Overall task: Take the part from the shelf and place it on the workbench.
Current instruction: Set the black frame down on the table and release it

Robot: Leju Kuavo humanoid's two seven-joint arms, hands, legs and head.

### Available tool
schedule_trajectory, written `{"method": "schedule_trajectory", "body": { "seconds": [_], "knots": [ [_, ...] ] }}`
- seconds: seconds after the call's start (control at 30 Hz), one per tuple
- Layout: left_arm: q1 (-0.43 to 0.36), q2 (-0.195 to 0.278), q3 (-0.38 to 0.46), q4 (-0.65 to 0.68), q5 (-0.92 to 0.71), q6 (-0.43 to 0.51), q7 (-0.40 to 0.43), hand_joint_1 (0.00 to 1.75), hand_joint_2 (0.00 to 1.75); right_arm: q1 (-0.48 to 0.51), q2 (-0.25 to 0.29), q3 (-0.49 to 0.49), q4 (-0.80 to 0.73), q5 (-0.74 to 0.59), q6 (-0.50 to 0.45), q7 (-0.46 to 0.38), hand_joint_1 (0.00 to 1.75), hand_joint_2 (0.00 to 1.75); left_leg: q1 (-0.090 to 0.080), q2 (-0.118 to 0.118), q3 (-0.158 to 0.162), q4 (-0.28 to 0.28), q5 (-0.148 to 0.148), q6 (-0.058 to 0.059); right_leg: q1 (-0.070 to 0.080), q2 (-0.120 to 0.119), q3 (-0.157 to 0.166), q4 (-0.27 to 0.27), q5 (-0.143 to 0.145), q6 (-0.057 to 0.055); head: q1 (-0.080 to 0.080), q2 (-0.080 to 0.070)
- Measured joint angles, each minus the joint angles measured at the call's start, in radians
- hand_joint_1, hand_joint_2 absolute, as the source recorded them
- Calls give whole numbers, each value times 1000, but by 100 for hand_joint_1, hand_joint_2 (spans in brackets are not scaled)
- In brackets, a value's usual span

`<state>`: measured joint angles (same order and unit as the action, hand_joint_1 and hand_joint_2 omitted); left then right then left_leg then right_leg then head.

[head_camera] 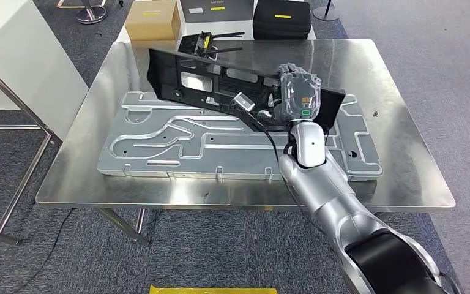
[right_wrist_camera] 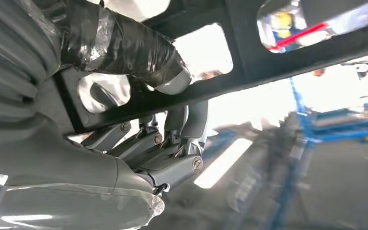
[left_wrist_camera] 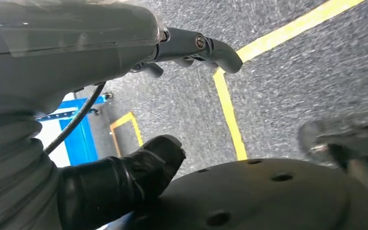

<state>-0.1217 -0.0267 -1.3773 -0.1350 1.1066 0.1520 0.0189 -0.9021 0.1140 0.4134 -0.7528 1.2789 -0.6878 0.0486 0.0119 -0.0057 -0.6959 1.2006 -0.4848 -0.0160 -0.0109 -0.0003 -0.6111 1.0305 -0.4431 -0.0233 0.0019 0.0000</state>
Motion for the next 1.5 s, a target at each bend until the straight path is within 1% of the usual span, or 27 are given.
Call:
{"method": "schedule_trajectory", "body": {
  "seconds": [0.03,0.1,0.23,0.3,0.37,0.4,0.43,0.47,0.53,0.6,0.7,0.77,0.8,0.87,0.9,0.93,0.97,1.0,1.03,1.1,1.13,1.23,1.3,1.37,1.43,1.47,1.5],
  "knots": [
    [1,0,0,0,0,0,0,0,175,2,10,-31,2,-1,0,-4,175,175,0,0,31,-69,34,2,1,0,3,1,-4,3,0,0],
    [2,0,0,0,1,0,0,0,175,5,23,-78,6,-2,0,-7,175,175,-4,-1,70,-161,62,10,3,1,3,3,-7,11,0,0],
    [1,0,-1,0,3,0,0,0,175,12,37,-125,9,-2,0,-10,175,175,-4,-1,80,-183,61,31,3,2,-1,7,-13,31,0,0],
    [0,0,-1,0,5,0,-1,0,175,11,39,-139,10,-4,0,-16,175,175,-1,0,87,-191,64,44,2,2,-31,73,-52,38,0,0],
    [-1,0,-1,0,8,0,-1,0,175,13,42,-157,15,-13,0,-34,175,175,-4,-1,87,-189,62,52,1,2,-95,202,-107,40,1,0],
    [-1,0,-1,0,10,0,-1,0,175,14,44,-169,19,-21,0,-46,175,175,-4,-1,88,-188,61,53,1,2,-123,252,-120,40,1,0],
    [-1,0,-1,0,13,0,-1,0,175,16,48,-183,25,-29,0,-58,175,175,-5,-2,88,-186,59,54,0,2,-138,274,-116,40,1,0],
    [-1,-1,-1,0,15,-1,-1,0,175,16,51,-198,32,-36,0,-68,175,175,-5,-3,88,-184,57,54,0,1,-132,253,-92,38,1,0],
    [0,-1,-2,0,20,-1,-2,0,175,12,60,-227,43,-49,0,-89,175,175,-5,-5,89,-178,52,50,1,1,-79,130,-24,31,1,0],
    [-1,-1,-2,0,25,-1,-3,0,175,4,71,-248,51,-64,0,-106,175,175,-9,-5,86,-172,47,42,5,2,-33,32,8,24,0,0],
    [-1,-2,-4,0,33,-1,-6,0,175,-5,84,-268,66,-95,0,-125,175,175,-10,-4,85,-173,45,28,7,3,-23,10,10,16,0,0],
    [0,-2,-4,0,37,-1,-13,0,175,-8,94,-273,78,-113,0,-132,175,175,-8,-3,78,-151,26,17,3,2,-17,1,14,6,0,0],
    [0,-2,-4,0,40,-1,-17,0,175,-11,98,-275,84,-120,0,-134,175,175,-7,-3,62,-114,3,12,1,2,-15,-3,15,2,0,0],
    [0,-2,-4,0,43,-2,-25,0,175,-15,107,-275,101,-133,0,-137,175,175,-4,-2,4,9,-56,2,0,1,-14,-4,15,-3,-1,0],
    [0,-1,-4,0,44,-2,-29,0,175,-15,110,-276,109,-138,0,-139,175,175,-2,-2,-24,65,-75,-2,1,1,-14,-4,15,-4,0,0],
    [0,-1,-5,0,45,-3,-33,0,175,-15,112,-276,118,-143,0,-139,175,175,-1,-1,-41,95,-77,-5,0,0,-13,-4,14,-4,-1,0],
    [1,-1,-5,0,45,-4,-39,0,175,-15,113,-276,126,-148,0,-139,175,175,0,-1,-39,86,-60,-6,0,0,-13,-3,13,-3,-1,0],
    [1,0,-6,0,44,-4,-44,0,175,-15,114,-276,133,-152,0,-139,175,175,1,-1,-18,39,-27,-6,-1,1,-12,-2,12,-2,-1,0],
    [2,0,-8,0,43,-3,-49,0,175,-15,115,-276,140,-157,0,-139,175,175,2,0,14,-30,9,-5,-1,1,-11,-1,11,1,-1,0],
    [1,1,-13,0,42,-1,-56,0,175,-17,115,-276,151,-166,2,-137,175,175,-1,-1,69,-144,49,2,2,2,-13,3,7,9,0,0],
    [1,1,-16,0,42,0,-57,0,175,-19,115,-276,157,-171,5,-135,175,175,-3,-1,80,-169,52,7,3,2,-13,4,6,14,0,0],
    [1,1,-21,0,44,-1,-58,0,175,-24,116,-276,177,-179,37,-116,175,175,-4,-2,84,-179,53,27,3,2,-13,5,4,31,0,0],
    [1,1,-22,0,48,-3,-60,0,175,-31,115,-276,194,-176,68,-97,87,87,-2,-2,88,-186,57,41,1,2,-35,53,-29,40,1,0],
    [1,2,-23,0,50,-7,-63,0,175,-38,115,-275,214,-173,99,-80,0,0,-3,-1,89,-187,57,49,-1,2,-93,177,-90,45,1,0],
    [1,2,-23,0,51,-8,-67,0,175,-45,115,-273,233,-171,123,-69,0,0,-5,-1,90,-185,55,52,-1,2,-145,281,-120,47,1,0],
    [2,2,-23,0,52,-8,-69,0,175,-49,115,-272,239,-170,131,-65,0,0,-5,-2,91,-184,53,52,-1,2,-148,284,-109,45,1,0],
    [2,2,-23,0,52,-8,-70,0,175,-54,115,-271,245,-170,135,-62,0,0,-6,-2,93,-183,51,52,0,2,-131,245,-80,42,1,0]
  ]
}}
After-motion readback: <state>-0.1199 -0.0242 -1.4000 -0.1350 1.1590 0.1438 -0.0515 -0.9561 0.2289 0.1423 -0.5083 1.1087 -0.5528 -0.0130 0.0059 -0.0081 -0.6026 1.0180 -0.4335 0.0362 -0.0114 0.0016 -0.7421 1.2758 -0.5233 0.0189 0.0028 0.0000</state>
